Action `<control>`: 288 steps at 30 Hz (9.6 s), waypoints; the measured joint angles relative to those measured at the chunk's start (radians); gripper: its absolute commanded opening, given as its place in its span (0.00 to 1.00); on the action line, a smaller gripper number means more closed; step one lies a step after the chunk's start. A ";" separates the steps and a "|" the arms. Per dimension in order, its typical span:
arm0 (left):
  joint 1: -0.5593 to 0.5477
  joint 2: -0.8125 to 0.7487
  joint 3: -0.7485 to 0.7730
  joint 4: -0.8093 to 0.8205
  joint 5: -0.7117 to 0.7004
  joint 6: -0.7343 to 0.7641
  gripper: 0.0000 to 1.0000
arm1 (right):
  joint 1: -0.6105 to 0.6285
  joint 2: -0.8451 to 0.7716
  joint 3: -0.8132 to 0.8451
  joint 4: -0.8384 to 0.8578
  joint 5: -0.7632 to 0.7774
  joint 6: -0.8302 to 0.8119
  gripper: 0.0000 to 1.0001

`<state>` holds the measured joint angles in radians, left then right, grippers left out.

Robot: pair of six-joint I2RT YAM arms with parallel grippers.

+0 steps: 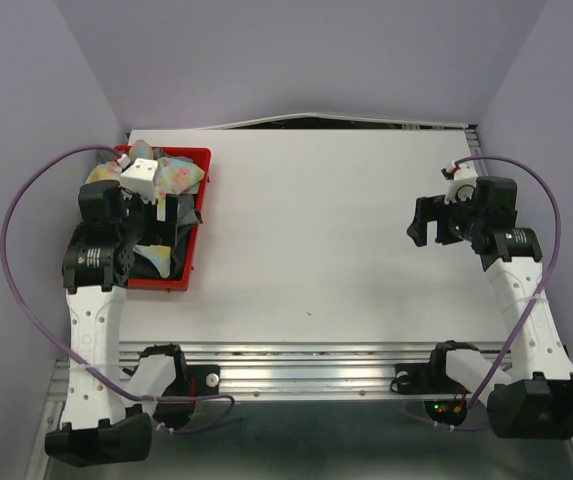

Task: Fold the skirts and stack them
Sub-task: Grab the skirt from the pile, then move the skirt to the center of the board, then flatten the skirt out

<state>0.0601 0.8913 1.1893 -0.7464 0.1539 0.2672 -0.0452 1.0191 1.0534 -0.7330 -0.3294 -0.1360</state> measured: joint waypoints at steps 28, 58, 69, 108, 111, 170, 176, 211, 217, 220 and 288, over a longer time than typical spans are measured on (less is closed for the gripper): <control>0.276 0.794 0.575 -0.190 0.282 0.209 0.99 | 0.000 0.023 -0.003 0.000 -0.046 -0.003 1.00; -0.098 0.742 0.943 -0.163 0.373 0.138 0.00 | 0.000 0.068 0.004 0.000 -0.082 0.011 1.00; -0.418 0.731 0.890 -0.063 0.476 0.099 0.00 | 0.000 0.092 0.048 0.000 -0.113 0.032 1.00; -0.972 0.696 0.202 0.154 0.298 0.139 0.96 | 0.001 0.375 0.148 0.014 -0.214 0.019 0.87; -0.814 0.569 0.197 0.192 0.338 0.103 0.90 | 0.015 0.444 0.219 0.019 -0.221 0.023 0.81; -0.412 0.897 0.177 0.322 0.490 0.064 0.78 | 0.415 1.313 0.895 0.166 -0.123 0.035 0.01; -0.441 0.933 0.262 0.262 0.526 0.163 0.79 | 0.415 1.313 0.896 0.166 -0.123 0.047 0.01; -0.467 0.603 0.126 0.230 0.341 0.270 0.00 | 0.203 0.917 0.872 0.165 -0.092 0.090 0.01; -0.468 0.591 0.143 0.277 0.249 0.291 0.00 | 0.182 0.834 0.860 0.191 -0.073 0.094 0.01; -0.463 0.575 0.169 0.282 0.164 0.286 0.00 | 0.147 0.822 0.860 0.270 0.011 0.087 0.01; -0.575 1.336 0.562 0.299 0.401 0.051 0.28 | 0.060 0.914 0.339 -0.186 -0.252 0.056 0.71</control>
<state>-0.5148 2.2269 1.7512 -0.4469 0.5545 0.3180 0.0151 1.9335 1.3922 -0.9188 -0.5812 -0.0803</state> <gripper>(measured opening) 0.548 0.704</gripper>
